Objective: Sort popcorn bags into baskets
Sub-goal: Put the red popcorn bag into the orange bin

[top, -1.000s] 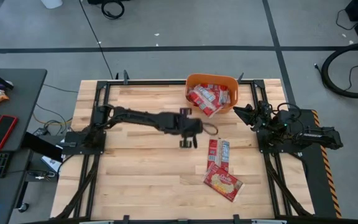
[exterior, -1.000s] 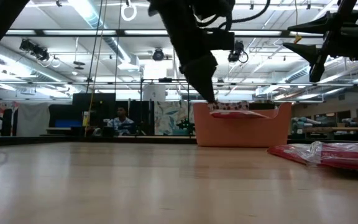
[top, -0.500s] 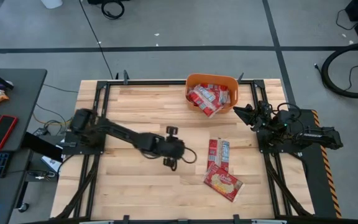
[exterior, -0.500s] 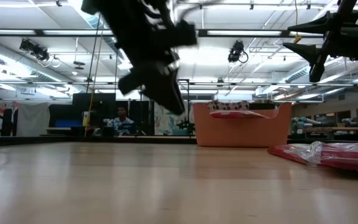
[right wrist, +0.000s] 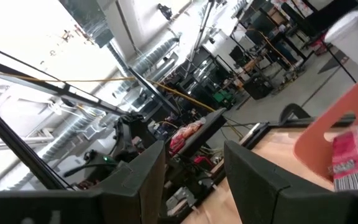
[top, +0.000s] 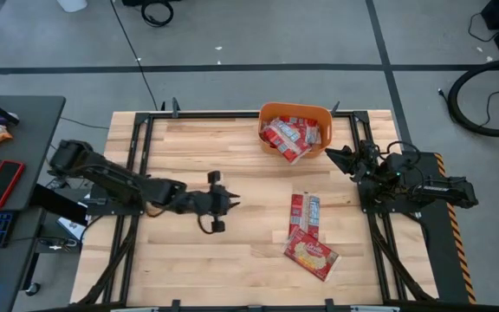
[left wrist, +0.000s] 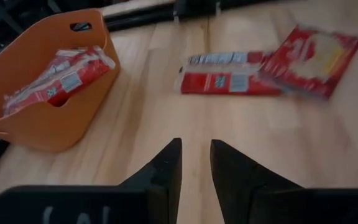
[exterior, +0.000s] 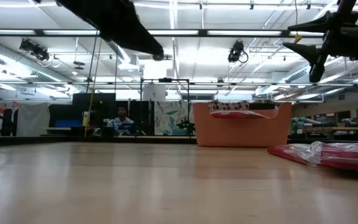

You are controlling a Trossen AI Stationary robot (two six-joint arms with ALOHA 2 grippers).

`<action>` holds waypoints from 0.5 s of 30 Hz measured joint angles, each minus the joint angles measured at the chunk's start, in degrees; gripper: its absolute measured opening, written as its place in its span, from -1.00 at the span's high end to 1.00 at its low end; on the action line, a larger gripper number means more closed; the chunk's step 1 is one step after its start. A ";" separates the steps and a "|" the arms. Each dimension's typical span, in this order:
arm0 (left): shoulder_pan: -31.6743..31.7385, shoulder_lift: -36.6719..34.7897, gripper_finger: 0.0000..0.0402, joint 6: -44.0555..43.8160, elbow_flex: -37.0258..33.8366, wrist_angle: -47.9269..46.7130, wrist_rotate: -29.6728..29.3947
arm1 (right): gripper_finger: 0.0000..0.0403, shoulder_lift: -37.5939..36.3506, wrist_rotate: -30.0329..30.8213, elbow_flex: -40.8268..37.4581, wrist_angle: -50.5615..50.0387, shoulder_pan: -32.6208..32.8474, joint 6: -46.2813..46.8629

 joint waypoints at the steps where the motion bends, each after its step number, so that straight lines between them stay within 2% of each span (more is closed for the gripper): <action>1: -0.54 -0.82 0.56 -0.72 -0.98 1.31 -0.31 | 0.16 -0.01 0.03 0.00 0.42 -0.01 -0.41; 9: -6.84 -6.40 0.56 0.20 -10.10 15.19 -7.82 | 0.16 0.00 -0.39 0.00 2.37 0.01 -2.07; 15: -10.96 -8.25 0.56 0.72 -13.24 21.33 -13.83 | 0.16 0.55 4.53 0.02 8.65 0.01 -3.65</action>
